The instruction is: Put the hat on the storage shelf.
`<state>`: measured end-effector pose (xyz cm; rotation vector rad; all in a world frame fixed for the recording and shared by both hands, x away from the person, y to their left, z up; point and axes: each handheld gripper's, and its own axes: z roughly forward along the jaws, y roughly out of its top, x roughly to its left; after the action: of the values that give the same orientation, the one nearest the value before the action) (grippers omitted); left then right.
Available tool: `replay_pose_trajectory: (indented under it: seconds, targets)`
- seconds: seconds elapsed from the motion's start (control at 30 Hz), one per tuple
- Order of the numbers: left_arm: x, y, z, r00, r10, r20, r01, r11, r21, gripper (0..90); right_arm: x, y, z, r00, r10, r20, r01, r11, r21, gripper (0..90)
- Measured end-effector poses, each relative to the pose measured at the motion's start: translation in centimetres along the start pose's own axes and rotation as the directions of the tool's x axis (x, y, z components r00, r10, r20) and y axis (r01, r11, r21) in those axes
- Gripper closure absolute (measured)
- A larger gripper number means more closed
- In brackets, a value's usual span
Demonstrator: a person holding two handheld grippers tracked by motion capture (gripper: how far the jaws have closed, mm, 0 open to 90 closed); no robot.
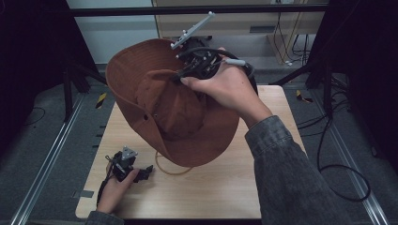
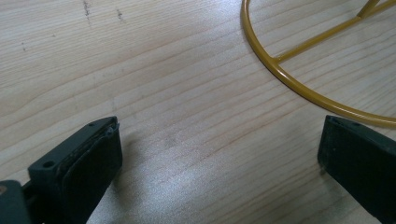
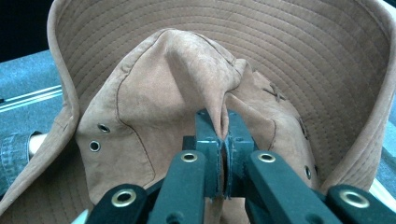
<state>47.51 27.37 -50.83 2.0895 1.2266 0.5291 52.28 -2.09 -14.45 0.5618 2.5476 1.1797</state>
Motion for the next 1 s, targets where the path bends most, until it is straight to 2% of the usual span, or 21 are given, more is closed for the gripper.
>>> replay_pose_trajectory:
  seconds: [0.27, 0.67, 1.0]
  targets:
    - [0.0, 0.0, 0.0, 1.0000, -0.002, -0.001, 0.002, 1.0000, 0.000, 0.0, 0.1, 0.3, 1.2, 0.9999, 0.000, -0.011, 0.001, 1.000, 0.016, 87.1]
    - [0.0, 0.0, 0.0, 1.0000, -0.001, 0.001, 0.001, 1.0000, 0.001, 0.0, -0.2, -0.2, 3.2, 0.9992, 0.012, -0.037, -0.011, 0.999, 0.041, 87.1]
    - [0.0, 0.0, 0.0, 1.0000, -0.002, 0.001, 0.002, 1.0000, 0.001, 0.0, -0.1, 0.0, 3.5, 0.9990, 0.014, -0.042, -0.012, 0.998, 0.056, 87.0]
